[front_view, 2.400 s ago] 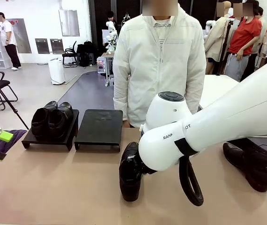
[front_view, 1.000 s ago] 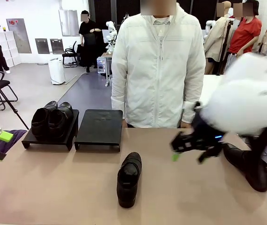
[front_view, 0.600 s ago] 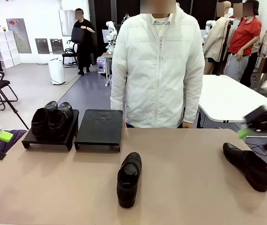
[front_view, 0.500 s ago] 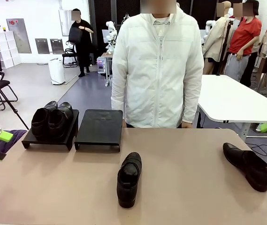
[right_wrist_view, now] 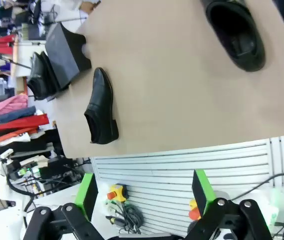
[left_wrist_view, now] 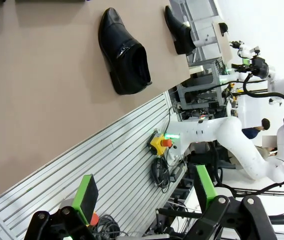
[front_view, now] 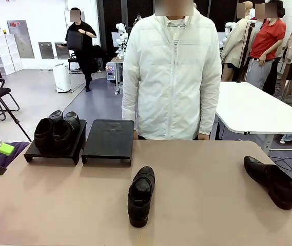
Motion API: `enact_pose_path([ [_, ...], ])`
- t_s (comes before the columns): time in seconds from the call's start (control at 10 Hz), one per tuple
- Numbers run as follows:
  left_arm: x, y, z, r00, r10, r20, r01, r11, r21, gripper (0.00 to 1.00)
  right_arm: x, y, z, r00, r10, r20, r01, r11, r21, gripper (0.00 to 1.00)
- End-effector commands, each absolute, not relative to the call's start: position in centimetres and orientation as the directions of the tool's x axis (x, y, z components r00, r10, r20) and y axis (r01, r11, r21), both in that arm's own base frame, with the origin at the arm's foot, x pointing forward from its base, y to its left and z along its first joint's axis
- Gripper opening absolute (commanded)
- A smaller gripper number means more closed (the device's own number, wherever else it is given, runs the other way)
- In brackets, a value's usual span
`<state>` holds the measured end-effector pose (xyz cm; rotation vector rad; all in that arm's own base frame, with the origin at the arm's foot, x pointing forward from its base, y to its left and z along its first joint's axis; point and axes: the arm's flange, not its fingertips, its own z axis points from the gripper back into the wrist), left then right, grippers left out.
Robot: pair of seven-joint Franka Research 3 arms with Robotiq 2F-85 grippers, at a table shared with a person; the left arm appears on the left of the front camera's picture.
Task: Organize the shoes by placing them on the stand.
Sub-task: Pick up one Shoe and place it in the middle of the table, then place the Shoe from the middle of the table onto the Shoes Stand.
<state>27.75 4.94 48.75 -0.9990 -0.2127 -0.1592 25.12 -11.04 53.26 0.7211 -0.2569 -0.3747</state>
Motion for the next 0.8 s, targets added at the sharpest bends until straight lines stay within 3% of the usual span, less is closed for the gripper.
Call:
enact_pose_path([
  [0.0, 27.56, 5.30, 48.72, 0.963, -0.053, 0.263, 0.250, 0.533, -0.809, 1.00, 25.09, -10.72, 53.81, 0.912, -0.390, 0.126, 0.202, 0.696, 0.689, 1.00],
  [0.7, 27.56, 5.30, 48.72, 0.963, -0.053, 0.263, 0.250, 0.533, -0.809, 1.00, 25.09, -10.72, 53.81, 0.912, -0.390, 0.126, 0.202, 0.696, 0.689, 1.00],
])
